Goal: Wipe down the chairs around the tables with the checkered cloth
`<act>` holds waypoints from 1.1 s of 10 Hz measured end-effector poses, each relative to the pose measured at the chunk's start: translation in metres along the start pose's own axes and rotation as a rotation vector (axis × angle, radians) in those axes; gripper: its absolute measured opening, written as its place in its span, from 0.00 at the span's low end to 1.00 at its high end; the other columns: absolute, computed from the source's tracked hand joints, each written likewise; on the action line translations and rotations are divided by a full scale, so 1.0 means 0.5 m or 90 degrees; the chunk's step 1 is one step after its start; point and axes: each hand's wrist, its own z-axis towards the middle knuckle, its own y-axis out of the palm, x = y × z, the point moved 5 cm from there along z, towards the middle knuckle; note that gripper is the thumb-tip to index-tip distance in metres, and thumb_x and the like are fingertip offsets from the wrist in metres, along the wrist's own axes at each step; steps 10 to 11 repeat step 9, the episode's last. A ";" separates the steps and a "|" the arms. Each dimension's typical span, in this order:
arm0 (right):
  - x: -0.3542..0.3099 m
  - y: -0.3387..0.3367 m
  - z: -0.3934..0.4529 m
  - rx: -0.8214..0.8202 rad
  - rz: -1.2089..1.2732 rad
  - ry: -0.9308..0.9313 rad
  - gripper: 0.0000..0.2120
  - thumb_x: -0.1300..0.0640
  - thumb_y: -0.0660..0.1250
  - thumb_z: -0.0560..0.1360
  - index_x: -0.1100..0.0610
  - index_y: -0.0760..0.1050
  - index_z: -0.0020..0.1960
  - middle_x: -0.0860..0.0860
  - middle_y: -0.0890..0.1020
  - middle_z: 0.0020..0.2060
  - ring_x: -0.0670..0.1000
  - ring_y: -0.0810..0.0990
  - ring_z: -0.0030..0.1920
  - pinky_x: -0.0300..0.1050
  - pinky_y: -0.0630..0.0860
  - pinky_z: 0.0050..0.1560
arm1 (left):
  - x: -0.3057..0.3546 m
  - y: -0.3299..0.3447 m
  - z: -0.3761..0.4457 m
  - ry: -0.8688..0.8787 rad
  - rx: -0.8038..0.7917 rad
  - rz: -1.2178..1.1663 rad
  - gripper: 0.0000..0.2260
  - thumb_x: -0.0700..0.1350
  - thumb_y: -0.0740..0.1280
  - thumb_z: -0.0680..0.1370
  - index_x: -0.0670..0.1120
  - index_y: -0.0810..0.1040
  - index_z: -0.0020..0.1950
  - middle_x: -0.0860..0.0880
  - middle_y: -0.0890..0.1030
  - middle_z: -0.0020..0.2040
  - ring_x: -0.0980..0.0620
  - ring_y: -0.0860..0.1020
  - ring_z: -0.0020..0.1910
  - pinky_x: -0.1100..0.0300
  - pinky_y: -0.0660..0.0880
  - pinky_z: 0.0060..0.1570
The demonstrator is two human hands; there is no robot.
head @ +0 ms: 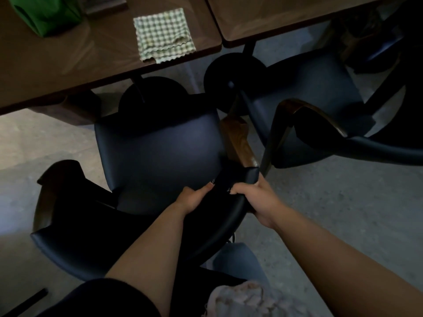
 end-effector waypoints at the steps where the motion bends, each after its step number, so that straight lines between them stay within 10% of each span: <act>1: 0.005 0.004 -0.001 0.004 -0.009 0.009 0.20 0.60 0.72 0.57 0.42 0.76 0.44 0.47 0.84 0.34 0.51 0.84 0.40 0.45 0.79 0.34 | 0.001 0.002 -0.006 0.010 0.005 0.005 0.39 0.67 0.69 0.70 0.37 0.73 0.66 0.42 0.79 0.62 0.46 0.78 0.57 0.58 0.73 0.57; 6: -0.055 0.001 -0.082 0.025 -0.321 -0.062 0.05 0.57 0.69 0.72 0.56 0.75 0.46 0.54 0.80 0.41 0.56 0.80 0.44 0.47 0.77 0.43 | 0.024 -0.045 -0.219 0.124 0.130 0.227 0.22 0.55 0.61 0.80 0.43 0.66 0.69 0.43 0.76 0.63 0.47 0.76 0.57 0.60 0.67 0.51; 8: -0.087 -0.011 -0.159 0.124 -0.715 -0.284 0.28 0.52 0.65 0.75 0.59 0.62 0.72 0.58 0.65 0.69 0.59 0.62 0.70 0.51 0.64 0.69 | 0.056 -0.082 -0.355 0.216 0.205 0.387 0.16 0.54 0.59 0.81 0.44 0.71 0.62 0.43 0.78 0.60 0.44 0.76 0.57 0.56 0.72 0.55; 11: -0.100 0.015 -0.209 0.085 -0.835 -0.384 0.30 0.49 0.62 0.78 0.57 0.57 0.76 0.56 0.57 0.75 0.58 0.53 0.75 0.52 0.56 0.74 | 0.078 -0.098 -0.419 0.272 0.242 0.412 0.15 0.54 0.58 0.81 0.44 0.72 0.60 0.43 0.77 0.58 0.44 0.75 0.56 0.56 0.71 0.52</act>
